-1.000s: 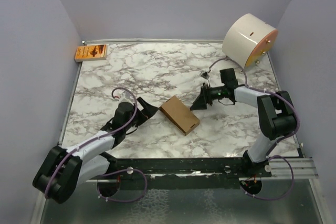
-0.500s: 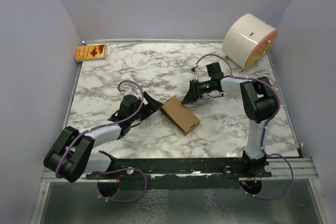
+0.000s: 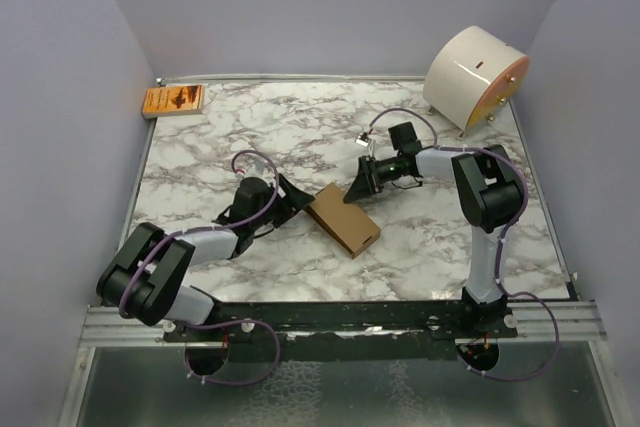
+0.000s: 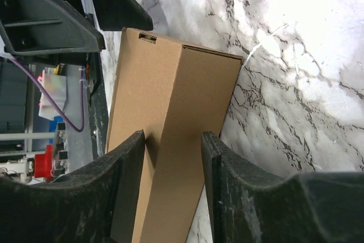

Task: Fold the paper box

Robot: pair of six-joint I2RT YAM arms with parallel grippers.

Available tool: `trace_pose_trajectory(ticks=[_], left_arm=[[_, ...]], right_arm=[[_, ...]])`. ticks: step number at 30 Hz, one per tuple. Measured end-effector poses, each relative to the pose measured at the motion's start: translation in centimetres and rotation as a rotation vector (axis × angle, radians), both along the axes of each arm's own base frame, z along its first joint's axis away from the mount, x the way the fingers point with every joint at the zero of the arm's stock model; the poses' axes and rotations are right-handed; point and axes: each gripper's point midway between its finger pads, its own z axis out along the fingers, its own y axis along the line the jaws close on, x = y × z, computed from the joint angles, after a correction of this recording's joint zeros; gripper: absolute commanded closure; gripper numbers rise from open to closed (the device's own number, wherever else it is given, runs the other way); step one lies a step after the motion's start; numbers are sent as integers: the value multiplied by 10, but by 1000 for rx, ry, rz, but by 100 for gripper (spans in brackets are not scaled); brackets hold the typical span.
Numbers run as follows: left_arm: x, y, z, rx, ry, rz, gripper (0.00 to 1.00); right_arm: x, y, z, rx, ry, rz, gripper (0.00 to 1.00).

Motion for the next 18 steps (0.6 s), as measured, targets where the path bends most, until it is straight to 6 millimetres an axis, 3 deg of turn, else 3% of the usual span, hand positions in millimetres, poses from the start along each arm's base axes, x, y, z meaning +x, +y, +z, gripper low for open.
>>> trace_pose_trajectory(ticks=[13, 18], left_arm=[[2, -4, -4, -20, 47, 7, 42], [6, -7, 0, -19, 48, 6, 53]], right_arm=[[-2, 2, 0, -6, 12, -1, 62], [-3, 4, 0, -6, 14, 2, 63]])
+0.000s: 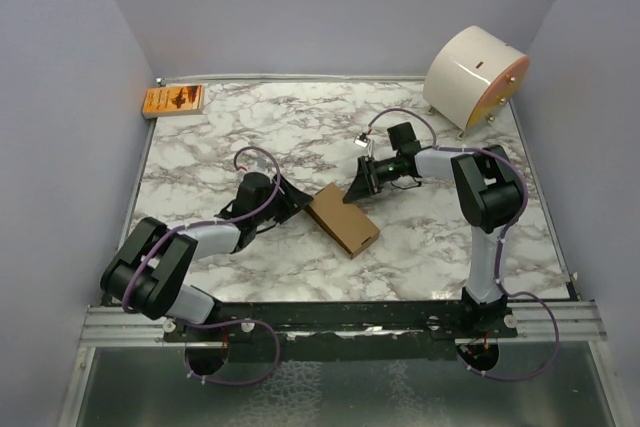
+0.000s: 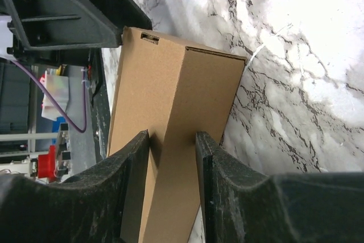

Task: Fold the paper box

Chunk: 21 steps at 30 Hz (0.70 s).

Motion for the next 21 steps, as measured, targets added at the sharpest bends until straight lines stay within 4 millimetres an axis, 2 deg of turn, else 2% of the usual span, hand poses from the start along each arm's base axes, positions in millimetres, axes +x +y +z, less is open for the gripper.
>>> trace_pose_trajectory(ticks=[5, 9, 12, 16, 21], left_arm=[[1, 1, -8, 18, 22, 2, 67], [4, -1, -5, 15, 13, 0, 77], [5, -1, -4, 19, 7, -4, 89], [9, -3, 0, 23, -9, -8, 99], [14, -3, 1, 33, -18, -9, 100]], right_arm=[[-1, 1, 0, 0, 0, 4, 64], [-1, 1, 0, -1, -1, 4, 64], [-1, 1, 0, -3, -1, 2, 64], [-1, 1, -1, -3, -1, 2, 64], [-1, 1, -1, -4, 0, 2, 64]])
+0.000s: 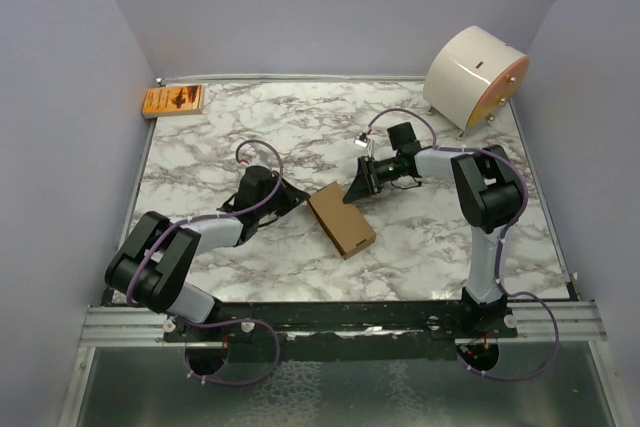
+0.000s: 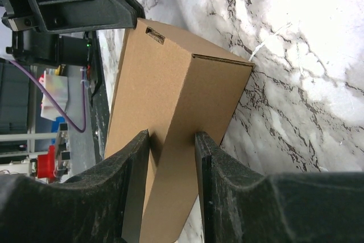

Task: Fold the paper box

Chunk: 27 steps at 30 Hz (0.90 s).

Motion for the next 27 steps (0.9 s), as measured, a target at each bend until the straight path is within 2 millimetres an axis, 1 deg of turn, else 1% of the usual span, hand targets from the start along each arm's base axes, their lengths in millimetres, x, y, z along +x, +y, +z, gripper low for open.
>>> trace_pose_trajectory(ticks=[3, 4, 5, 7, 8, 9, 11, 13, 15, 18, 19, 21, 22, 23, 25, 27], left_arm=[[1, 0, 0, 4, -1, -1, 100], [1, 0, 0, 6, -2, -2, 100], [1, 0, 1, 7, -3, -3, 98], [2, 0, 1, 13, -6, -6, 89], [2, 0, 1, 15, -9, -9, 80], [2, 0, 2, 20, -12, -13, 72], [1, 0, 0, 36, -11, -21, 61], [-2, 4, -2, 60, -6, -22, 54], [-5, 10, 0, 91, -9, -19, 53], [-9, 18, 15, 118, -51, -13, 52], [-11, 20, 21, 118, -67, -13, 50], [-17, 23, 34, 109, -108, -15, 47], [-21, 24, 38, 100, -124, -21, 46], [-28, 24, 41, 85, -138, -31, 44], [-47, 18, 42, 49, -149, -70, 41], [-68, 7, 38, 10, -140, -120, 38]], right_arm=[[0, 0, 0, 0, 1, 0, 62], [0, 0, 0, 1, 3, -1, 60], [0, 0, 1, 0, 5, -2, 53], [0, 0, 1, 2, 6, -4, 41], [0, 0, 1, 3, 1, -2, 36], [0, 1, 3, 5, -3, -2, 32], [1, 0, 8, 11, -17, -4, 27], [4, -3, 21, 25, -54, -12, 24], [7, -7, 39, 45, -109, -17, 24], [10, -16, 72, 84, -241, -7, 24], [9, -18, 81, 95, -276, 1, 24], [3, -25, 94, 108, -355, 22, 24], [-2, -27, 96, 110, -382, 35, 24], [-12, -30, 98, 110, -415, 54, 24], [-30, -37, 93, 105, -436, 80, 24], [-54, -45, 82, 94, -443, 107, 24]])
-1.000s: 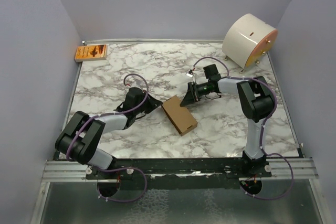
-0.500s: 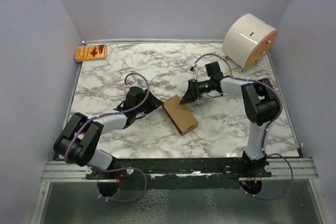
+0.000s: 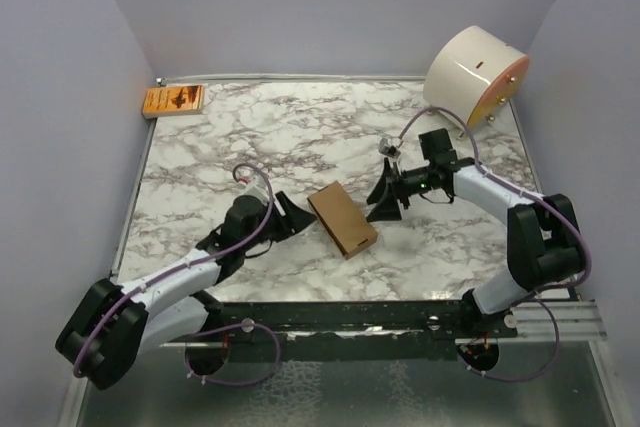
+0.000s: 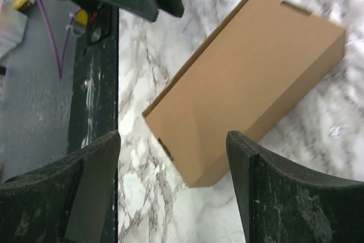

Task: Fold the paper box

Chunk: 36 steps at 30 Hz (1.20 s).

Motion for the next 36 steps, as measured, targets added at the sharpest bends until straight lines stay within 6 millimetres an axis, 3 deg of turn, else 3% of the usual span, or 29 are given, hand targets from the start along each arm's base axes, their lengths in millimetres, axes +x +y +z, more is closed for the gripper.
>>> trace_pose_trajectory(ticks=[5, 10, 18, 22, 27, 36], left_arm=[[-64, -37, -16, -79, 92, -137, 33], [-90, -60, -23, -114, 176, -135, 32], [-92, -91, -47, -107, 277, -69, 39], [-87, -100, -46, -121, 284, -46, 42], [-80, -106, -36, -145, 272, -25, 50], [-82, -104, -42, -116, 301, -3, 56]], right_arm=[[-28, -9, -21, -34, 12, 11, 27], [-28, -9, -36, -53, 78, 1, 36], [-30, -13, -58, -110, 179, -54, 49], [-27, -12, -63, -123, 197, -71, 54], [-29, -13, -82, -155, 261, -74, 55], [-29, -11, -82, -164, 276, -80, 60]])
